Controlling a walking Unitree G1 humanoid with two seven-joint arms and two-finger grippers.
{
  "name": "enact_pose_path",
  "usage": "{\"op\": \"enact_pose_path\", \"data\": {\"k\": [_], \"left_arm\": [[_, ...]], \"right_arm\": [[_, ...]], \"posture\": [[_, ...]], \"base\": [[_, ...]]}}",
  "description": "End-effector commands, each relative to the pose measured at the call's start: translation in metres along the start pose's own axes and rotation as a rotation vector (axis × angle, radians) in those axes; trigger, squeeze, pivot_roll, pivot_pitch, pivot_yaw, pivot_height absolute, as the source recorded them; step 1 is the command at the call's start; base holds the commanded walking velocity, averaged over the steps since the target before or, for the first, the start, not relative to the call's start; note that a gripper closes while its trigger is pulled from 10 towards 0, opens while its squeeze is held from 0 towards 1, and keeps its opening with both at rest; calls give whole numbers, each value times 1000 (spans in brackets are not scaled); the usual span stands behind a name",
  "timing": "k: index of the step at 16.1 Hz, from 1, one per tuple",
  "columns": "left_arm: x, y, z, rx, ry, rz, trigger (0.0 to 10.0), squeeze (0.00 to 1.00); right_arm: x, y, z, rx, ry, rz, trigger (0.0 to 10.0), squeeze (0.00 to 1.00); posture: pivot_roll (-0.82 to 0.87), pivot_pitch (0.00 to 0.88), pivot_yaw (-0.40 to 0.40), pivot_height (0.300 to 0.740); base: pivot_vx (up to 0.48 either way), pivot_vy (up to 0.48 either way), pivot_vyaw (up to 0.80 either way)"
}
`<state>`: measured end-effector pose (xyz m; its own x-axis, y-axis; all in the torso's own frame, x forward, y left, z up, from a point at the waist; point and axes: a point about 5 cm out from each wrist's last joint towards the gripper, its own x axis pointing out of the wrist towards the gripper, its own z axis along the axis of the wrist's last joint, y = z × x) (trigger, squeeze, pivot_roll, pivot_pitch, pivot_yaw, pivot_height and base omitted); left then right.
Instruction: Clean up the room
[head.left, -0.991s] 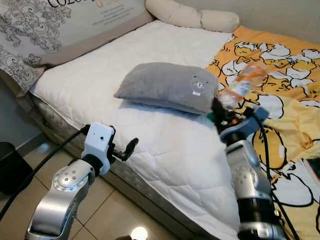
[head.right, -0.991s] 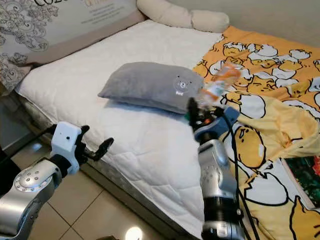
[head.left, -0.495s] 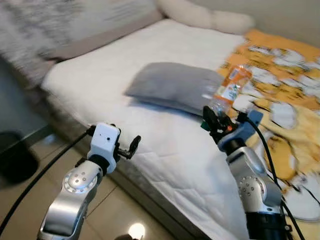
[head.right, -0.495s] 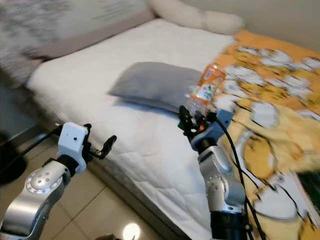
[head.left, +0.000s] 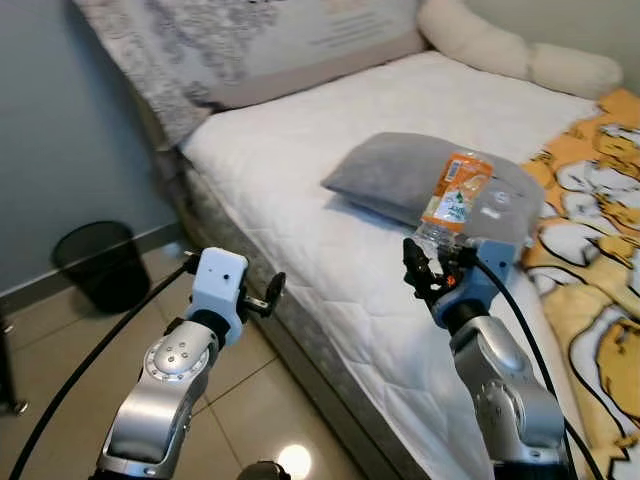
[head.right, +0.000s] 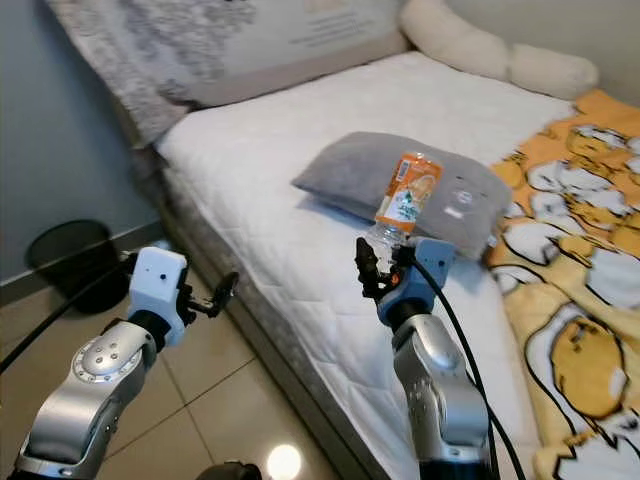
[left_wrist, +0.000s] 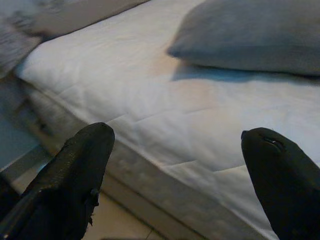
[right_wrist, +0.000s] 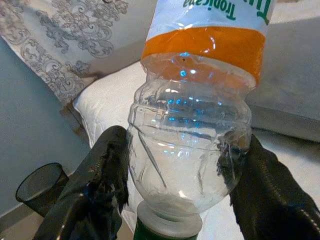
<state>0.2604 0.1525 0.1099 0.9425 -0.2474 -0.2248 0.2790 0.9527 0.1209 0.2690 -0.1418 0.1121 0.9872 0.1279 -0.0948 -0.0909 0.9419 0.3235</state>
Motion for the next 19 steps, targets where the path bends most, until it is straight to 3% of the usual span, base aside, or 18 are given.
{"op": "enact_pose_path", "data": {"k": [1,3,5,7,8,10,12,15,19], "left_arm": [[-2,9,-4,12,15,44,10000,0],[-6,20,-5,-72,8,116,10000,0],[-9,17,-6,-83,18,81,10000,0],[-10,29,-11,-37,25,182,10000,0],[-17,35,-12,-37,32,219,10000,0],[-12,35,-4,47,8,183,10000,0],[-9,35,-1,19,4,159,10000,0],[-1,35,1,16,0,139,10000,0],[12,36,11,55,-33,130,10000,0]], "right_arm": [[-3,-2,0,-9,-14,-29,10000,0],[-10,-20,-6,-19,5,-139,10000,0],[-10,-12,-3,-86,25,-66,10000,0],[-8,-16,-2,-96,34,-60,10000,0],[-9,-24,-6,-98,51,-83,10000,0],[-10,-30,-5,-90,51,-100,10000,0],[-10,-40,-1,-67,45,-153,10000,0],[-2,-30,1,-92,53,-90,10000,0],[9,-34,5,-105,52,-84,10000,0]], "posture": [[-29,0,15,740],[-37,0,25,740],[-51,0,18,740],[-18,0,-11,740],[4,0,-28,740],[22,0,-41,740],[-12,0,-37,740],[-18,0,-44,740],[8,0,-65,740]], "base": [[0,0,800],[0,0,800],[0,0,800],[0,0,800],[0,0,800],[0,0,800],[0,0,800],[0,0,800],[0,0,800]]}}
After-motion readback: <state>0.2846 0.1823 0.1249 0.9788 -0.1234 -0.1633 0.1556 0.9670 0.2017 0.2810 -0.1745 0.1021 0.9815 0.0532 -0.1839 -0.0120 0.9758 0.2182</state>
